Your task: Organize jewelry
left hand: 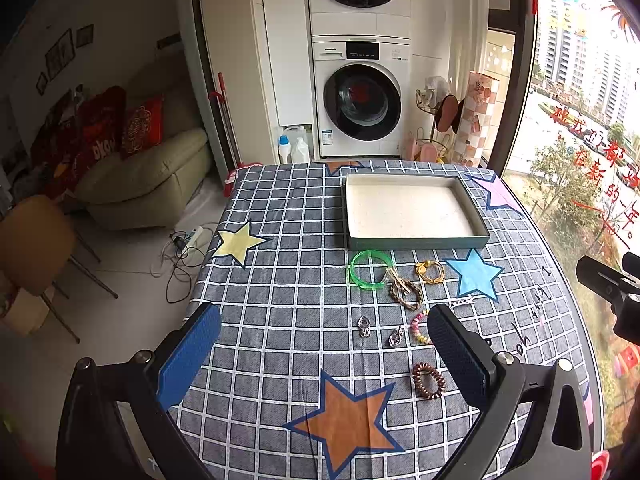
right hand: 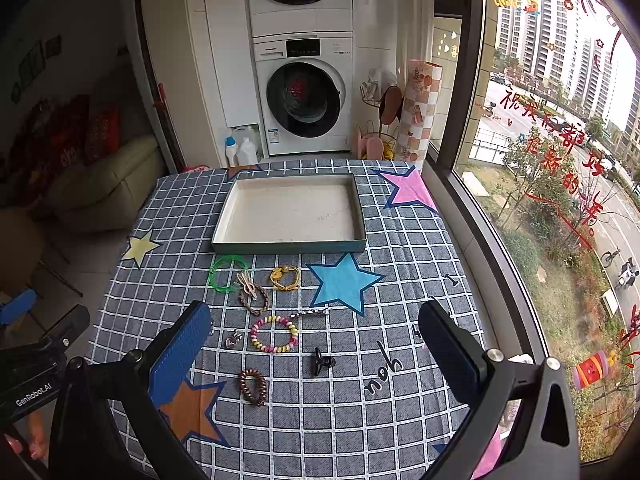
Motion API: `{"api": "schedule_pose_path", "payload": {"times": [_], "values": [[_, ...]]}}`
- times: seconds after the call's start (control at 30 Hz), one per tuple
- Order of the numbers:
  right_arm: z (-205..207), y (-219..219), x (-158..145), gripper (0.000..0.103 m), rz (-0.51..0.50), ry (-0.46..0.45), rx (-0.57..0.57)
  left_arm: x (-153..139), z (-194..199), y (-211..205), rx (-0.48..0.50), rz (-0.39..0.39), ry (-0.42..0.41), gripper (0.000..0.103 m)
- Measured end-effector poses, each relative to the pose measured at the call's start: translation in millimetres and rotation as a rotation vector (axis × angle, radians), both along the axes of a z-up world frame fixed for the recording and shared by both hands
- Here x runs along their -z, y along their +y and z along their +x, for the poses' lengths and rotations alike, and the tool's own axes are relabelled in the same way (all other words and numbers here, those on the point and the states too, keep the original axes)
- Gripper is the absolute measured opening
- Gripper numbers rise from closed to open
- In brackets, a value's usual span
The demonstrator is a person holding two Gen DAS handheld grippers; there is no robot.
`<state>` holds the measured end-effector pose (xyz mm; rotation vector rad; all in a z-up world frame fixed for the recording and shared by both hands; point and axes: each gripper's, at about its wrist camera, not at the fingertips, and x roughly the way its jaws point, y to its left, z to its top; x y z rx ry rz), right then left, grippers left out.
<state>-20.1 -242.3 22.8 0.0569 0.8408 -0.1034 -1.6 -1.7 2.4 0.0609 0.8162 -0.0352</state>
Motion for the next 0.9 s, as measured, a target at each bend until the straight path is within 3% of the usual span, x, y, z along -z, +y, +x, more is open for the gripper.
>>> {"api": "schedule_pose_path", "payload": {"times": [0.9], "values": [[0.4,-1.1,1.2,0.103,0.002,0.001,-0.001,4.2,-1.6,-1.6,-0.002,0.006,0.004,0.103]]}}
